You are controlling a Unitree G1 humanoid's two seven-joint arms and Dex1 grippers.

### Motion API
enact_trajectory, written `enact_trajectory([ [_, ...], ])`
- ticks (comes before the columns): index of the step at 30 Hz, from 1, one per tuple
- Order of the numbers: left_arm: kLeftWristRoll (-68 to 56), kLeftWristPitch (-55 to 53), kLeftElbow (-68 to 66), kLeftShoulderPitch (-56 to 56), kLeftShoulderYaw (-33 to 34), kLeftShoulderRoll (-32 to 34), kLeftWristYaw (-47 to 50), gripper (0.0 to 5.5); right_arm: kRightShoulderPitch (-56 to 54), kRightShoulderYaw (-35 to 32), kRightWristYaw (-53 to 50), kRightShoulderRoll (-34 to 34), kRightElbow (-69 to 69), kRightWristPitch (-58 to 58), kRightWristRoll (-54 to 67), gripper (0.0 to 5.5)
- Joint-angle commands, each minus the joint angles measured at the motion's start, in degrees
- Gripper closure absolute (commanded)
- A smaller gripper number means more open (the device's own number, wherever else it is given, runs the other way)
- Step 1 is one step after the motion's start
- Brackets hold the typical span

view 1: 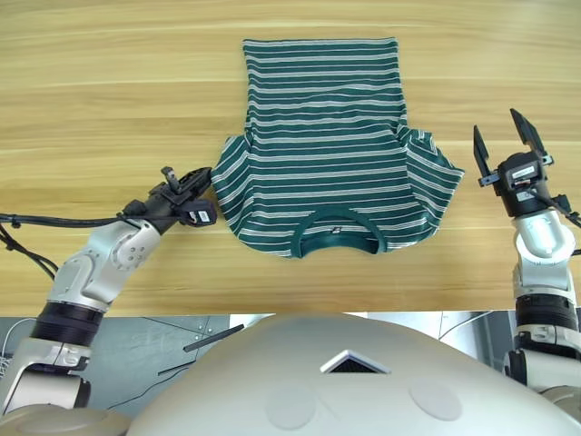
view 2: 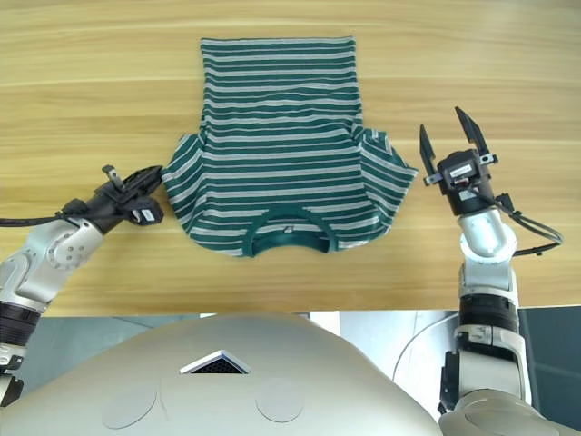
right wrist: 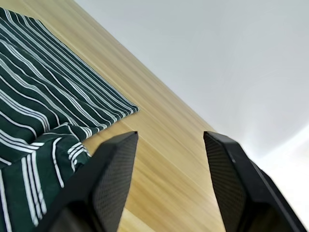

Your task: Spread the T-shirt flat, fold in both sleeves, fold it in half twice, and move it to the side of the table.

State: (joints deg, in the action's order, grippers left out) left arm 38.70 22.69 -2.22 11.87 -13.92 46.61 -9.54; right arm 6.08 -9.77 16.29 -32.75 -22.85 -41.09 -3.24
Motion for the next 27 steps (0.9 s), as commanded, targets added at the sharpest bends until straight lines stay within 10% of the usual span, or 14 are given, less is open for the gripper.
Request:
enact_trajectory([
  [1,3.4,-3.2,-3.2,5.2,-2.8,-1.1,-0.8,4.25,-0.1,-0.6,0.3,-0.5,0.2,0.7,0.7,2.99],
  [6,5.4,-5.3,-2.4,6.6,-2.5,-0.1,0.4,3.36,0.5,-1.2,0.1,-0.5,0.1,0.6,0.8,2.99],
  [27,8.0,-3.6,-1.7,4.3,-6.4,2.2,-2.3,3.33,0.7,-0.8,-0.5,1.2,-0.7,0.5,0.2,2.99],
])
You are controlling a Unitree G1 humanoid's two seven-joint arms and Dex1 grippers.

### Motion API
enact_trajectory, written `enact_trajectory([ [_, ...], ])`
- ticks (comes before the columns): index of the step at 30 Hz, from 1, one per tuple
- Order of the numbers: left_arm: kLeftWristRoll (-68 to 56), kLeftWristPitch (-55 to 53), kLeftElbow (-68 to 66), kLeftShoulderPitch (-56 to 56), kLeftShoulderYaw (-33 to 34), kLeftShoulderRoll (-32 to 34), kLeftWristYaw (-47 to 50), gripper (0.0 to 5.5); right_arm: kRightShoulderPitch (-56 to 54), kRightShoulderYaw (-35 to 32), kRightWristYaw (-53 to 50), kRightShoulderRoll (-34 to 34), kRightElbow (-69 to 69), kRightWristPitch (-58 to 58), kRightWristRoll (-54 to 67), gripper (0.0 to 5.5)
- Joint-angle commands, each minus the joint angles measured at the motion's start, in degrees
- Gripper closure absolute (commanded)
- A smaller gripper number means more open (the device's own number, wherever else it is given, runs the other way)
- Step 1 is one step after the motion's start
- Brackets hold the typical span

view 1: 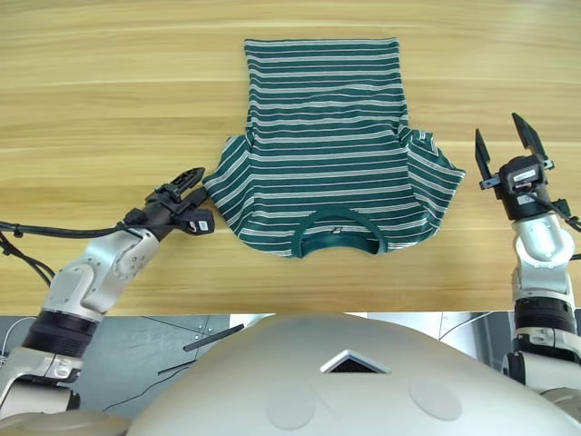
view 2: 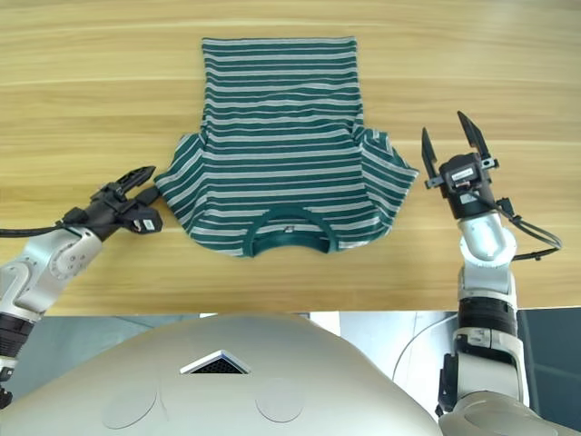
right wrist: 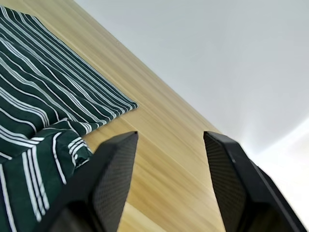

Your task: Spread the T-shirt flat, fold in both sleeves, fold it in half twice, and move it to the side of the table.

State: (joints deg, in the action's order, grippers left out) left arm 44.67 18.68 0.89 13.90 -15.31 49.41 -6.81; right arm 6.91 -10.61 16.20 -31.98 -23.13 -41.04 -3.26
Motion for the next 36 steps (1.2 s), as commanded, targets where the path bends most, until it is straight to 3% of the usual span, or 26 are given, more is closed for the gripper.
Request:
enact_trajectory([
  [1,2.0,0.5,-5.0,2.1,-5.2,-0.6,-5.1,3.33,-0.1,0.0,-0.4,0.4,-0.4,0.5,0.2,2.99],
  [9,1.6,1.0,-6.7,2.0,-7.1,0.2,-7.8,4.51,-0.3,-0.1,0.0,0.0,-0.1,0.7,0.5,2.99],
  [18,1.2,0.7,-7.2,1.6,-7.5,0.4,-9.0,5.18,0.1,-0.2,0.2,-0.1,0.7,1.2,0.7,2.99],
  [24,0.2,0.6,-6.7,1.8,-7.0,-0.4,-7.4,5.45,0.3,-0.5,0.1,-0.2,0.7,1.2,0.8,2.99],
  [36,-4.0,1.8,-2.5,3.9,-3.2,-3.0,-0.2,5.49,-0.3,-0.4,0.8,-0.7,0.4,1.4,1.2,2.99],
])
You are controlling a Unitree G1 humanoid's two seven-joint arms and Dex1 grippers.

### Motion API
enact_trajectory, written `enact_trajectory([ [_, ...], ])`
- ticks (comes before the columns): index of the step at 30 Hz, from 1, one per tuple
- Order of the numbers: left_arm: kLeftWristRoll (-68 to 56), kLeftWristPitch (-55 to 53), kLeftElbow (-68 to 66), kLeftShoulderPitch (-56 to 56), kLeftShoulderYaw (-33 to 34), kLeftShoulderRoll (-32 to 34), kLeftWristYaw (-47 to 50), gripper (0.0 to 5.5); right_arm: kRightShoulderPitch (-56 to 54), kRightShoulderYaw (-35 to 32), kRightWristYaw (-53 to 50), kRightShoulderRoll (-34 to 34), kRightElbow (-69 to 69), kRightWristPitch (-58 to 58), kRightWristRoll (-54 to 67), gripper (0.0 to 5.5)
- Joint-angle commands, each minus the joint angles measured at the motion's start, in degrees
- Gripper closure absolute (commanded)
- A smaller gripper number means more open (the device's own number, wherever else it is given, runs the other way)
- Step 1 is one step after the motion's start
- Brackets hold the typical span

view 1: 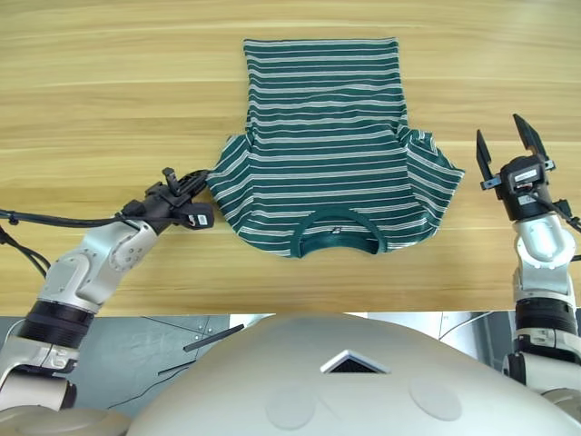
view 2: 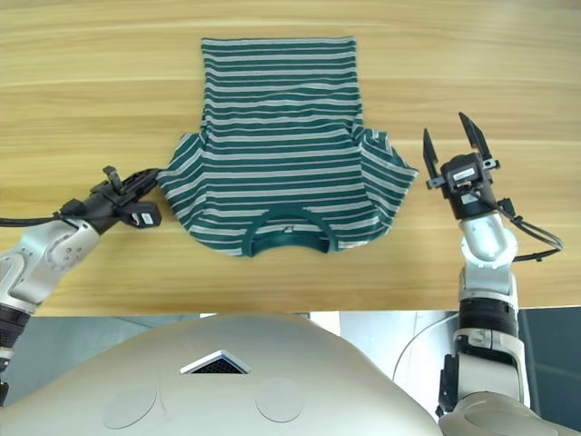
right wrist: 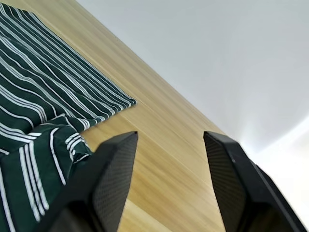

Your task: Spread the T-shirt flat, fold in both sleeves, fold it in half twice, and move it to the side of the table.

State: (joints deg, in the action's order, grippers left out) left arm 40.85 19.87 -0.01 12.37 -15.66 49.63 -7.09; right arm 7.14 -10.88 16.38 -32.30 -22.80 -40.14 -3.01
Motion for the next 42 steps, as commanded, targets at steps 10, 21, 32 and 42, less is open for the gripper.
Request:
enact_trajectory([
  [10,-2.2,5.9,4.2,3.2,-1.7,-8.4,3.9,5.49,-1.5,0.6,0.8,0.0,-0.6,0.5,0.6,2.99],
  [21,-0.1,7.1,3.5,-2.2,1.7,-13.5,10.7,5.49,-1.7,1.5,0.4,0.3,-1.7,0.0,0.1,2.99],
  [32,1.8,11.1,-0.9,-4.9,-4.9,-15.5,7.6,5.49,-1.7,1.7,0.4,0.3,-1.5,0.1,0.2,2.99],
  [42,0.5,14.6,-5.0,-10.0,-8.9,-20.4,6.5,5.49,-2.3,2.8,0.1,0.6,-2.9,-0.1,-0.5,2.99],
])
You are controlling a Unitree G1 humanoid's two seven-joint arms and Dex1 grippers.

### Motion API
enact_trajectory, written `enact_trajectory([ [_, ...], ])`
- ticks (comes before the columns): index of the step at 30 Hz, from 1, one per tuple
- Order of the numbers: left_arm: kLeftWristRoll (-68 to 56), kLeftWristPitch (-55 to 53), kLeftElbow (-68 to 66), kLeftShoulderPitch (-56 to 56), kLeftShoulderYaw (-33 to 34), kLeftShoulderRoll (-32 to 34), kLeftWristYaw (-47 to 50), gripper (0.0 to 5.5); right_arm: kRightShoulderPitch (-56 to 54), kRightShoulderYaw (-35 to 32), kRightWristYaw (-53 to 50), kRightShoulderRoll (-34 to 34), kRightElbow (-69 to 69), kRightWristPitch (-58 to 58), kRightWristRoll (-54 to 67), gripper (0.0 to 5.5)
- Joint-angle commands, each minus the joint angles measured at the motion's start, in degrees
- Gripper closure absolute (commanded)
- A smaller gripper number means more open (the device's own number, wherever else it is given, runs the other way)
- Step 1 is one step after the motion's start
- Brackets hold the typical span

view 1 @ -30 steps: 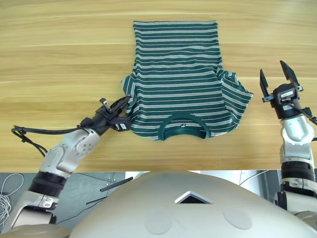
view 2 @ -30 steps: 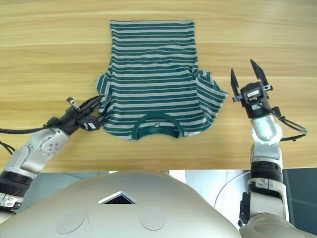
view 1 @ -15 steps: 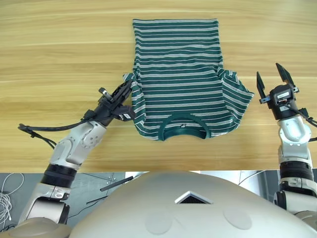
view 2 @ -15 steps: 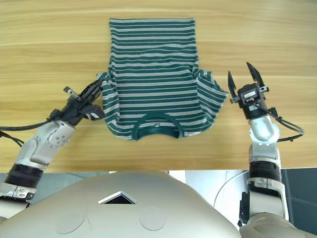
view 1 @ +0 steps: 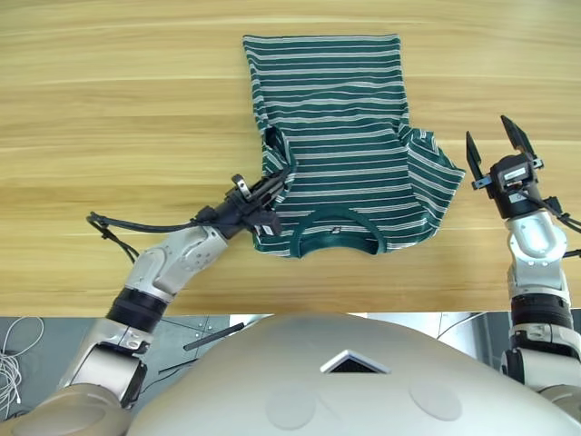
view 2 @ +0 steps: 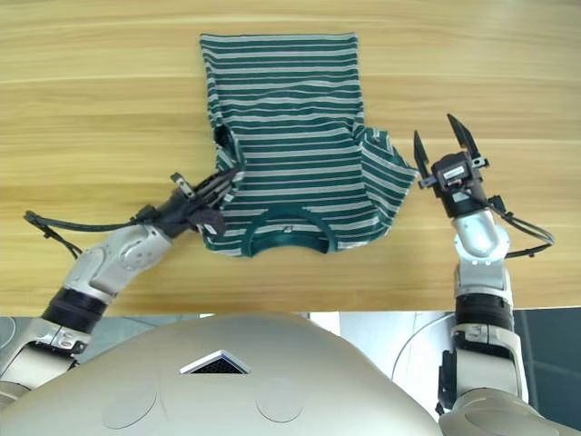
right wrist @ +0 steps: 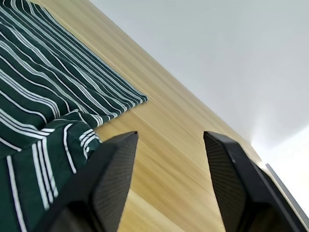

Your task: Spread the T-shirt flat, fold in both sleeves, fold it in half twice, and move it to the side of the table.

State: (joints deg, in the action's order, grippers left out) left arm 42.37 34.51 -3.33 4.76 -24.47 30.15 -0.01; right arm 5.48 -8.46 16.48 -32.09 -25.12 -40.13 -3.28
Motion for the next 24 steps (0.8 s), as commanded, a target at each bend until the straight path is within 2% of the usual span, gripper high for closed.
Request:
enact_trajectory([
  [1,-1.1,-0.3,-2.5,-2.8,0.1,-1.2,-0.7,5.49,-0.8,0.5,-0.1,0.5,-0.5,-0.2,-0.3,2.99],
  [2,-1.2,-0.5,-3.3,-3.1,0.1,-1.3,-1.0,5.49,-0.9,0.6,-0.1,0.5,-0.5,-0.2,-0.3,2.99],
  [3,-1.7,-0.5,-4.2,-3.2,-0.5,-1.3,-2.4,5.18,-0.9,0.5,-0.1,0.5,-0.4,-0.1,-0.3,2.99],
  [8,-3.9,-1.5,-6.6,-2.7,-2.8,-0.6,-9.1,4.49,-0.5,0.4,-0.2,0.4,-0.2,-0.1,-0.2,2.99],
  [20,-1.9,-7.9,-7.9,0.9,0.0,2.8,-8.2,2.55,-0.4,0.3,-0.2,0.3,0.1,-0.3,-0.2,2.99],
  [24,-2.0,-9.8,-7.2,3.4,2.4,5.2,-8.0,2.55,0.9,1.3,1.6,-0.4,2.1,-0.9,-0.2,2.99],
])
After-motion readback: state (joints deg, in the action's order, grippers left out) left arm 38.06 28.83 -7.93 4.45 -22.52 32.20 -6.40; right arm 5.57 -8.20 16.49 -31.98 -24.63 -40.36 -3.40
